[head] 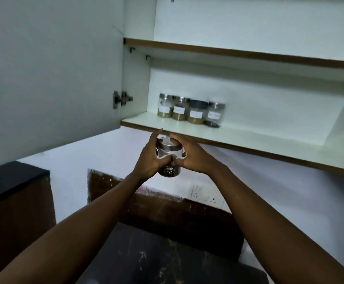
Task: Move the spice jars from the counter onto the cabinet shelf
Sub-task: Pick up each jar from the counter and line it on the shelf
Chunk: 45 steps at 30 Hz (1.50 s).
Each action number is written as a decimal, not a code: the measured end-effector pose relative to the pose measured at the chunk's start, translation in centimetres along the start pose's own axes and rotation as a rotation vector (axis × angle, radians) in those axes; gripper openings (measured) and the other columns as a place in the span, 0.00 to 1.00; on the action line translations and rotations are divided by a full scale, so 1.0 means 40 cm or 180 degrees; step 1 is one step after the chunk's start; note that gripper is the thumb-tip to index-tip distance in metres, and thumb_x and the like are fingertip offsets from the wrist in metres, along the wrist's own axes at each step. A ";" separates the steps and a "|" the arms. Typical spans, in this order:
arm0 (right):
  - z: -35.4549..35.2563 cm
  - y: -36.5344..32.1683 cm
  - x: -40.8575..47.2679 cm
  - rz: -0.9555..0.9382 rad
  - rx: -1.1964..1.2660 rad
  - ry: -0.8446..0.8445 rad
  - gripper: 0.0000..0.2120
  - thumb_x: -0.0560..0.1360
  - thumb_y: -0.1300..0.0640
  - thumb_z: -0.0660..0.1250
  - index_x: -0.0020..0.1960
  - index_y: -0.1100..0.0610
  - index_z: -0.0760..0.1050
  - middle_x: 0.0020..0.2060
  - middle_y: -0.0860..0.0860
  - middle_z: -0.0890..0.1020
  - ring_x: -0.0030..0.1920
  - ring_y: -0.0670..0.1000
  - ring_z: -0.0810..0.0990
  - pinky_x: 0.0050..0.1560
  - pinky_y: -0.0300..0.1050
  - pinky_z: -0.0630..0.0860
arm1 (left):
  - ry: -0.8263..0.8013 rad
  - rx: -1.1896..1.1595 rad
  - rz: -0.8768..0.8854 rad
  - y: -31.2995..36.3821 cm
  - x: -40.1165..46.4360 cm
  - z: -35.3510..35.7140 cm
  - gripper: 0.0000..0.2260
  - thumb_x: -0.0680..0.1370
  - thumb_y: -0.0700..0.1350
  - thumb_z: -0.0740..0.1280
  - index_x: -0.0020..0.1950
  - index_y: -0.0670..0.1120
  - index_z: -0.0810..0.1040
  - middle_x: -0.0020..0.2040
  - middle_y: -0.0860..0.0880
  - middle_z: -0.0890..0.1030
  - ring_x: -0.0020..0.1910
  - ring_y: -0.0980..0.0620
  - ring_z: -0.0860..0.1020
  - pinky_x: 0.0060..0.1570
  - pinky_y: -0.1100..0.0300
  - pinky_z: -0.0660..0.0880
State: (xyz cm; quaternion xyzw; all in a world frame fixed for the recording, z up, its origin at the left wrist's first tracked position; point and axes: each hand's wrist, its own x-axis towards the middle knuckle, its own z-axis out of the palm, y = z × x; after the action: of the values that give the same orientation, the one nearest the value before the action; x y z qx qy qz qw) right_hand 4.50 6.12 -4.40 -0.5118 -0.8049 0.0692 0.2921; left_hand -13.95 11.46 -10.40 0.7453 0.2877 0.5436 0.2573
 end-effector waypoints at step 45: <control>-0.506 0.240 0.170 0.0939 -0.1101 0.0579 0.10 0.72 0.53 0.74 0.51 0.56 0.82 0.50 0.47 0.84 0.52 0.52 0.80 0.47 0.42 0.75 | -0.1670 -0.0355 -0.0573 0.091 0.494 0.367 0.31 0.60 0.41 0.83 0.61 0.51 0.77 0.60 0.45 0.84 0.63 0.45 0.82 0.67 0.42 0.77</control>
State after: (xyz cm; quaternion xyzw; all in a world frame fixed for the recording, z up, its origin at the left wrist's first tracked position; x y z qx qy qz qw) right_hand 20.90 12.70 10.95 -0.6704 -0.6917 -0.0741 0.2581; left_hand 5.49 21.86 1.18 0.8167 0.2460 0.3221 0.4109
